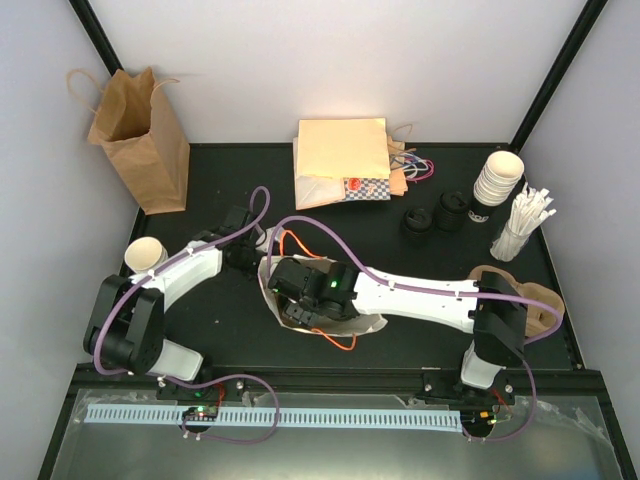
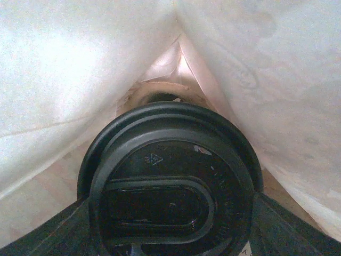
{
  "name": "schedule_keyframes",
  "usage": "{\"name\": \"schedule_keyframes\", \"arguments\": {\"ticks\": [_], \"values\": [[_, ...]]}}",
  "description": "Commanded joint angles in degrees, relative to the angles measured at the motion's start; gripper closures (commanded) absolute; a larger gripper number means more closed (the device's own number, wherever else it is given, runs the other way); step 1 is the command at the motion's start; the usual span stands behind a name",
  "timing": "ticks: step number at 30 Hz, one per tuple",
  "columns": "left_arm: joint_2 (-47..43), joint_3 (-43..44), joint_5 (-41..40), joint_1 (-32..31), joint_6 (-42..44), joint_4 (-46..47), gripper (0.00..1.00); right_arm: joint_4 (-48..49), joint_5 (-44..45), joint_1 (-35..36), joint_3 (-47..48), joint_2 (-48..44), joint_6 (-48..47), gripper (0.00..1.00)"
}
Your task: Pack the takeout coffee
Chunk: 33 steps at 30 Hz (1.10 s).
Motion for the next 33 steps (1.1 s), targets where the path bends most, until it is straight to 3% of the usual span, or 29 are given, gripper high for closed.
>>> {"name": "schedule_keyframes", "arguments": {"ticks": [1,22,33], "values": [[1.3,-1.3,3.3,-0.4,1.2,-0.7,0.43,-2.5,0.0,-1.3,-2.2,4.4,-0.1,0.7],[2.1,-1.2,3.7,-0.3,1.6,-0.9,0.46,-3.1,3.3,3.9,-11.2,4.2,8.6,0.7],[1.9,-1.3,3.4,-0.4,1.8,-1.3,0.46,-5.1,-3.8,5.4,-13.1,3.5,10.0,0.68]]}}
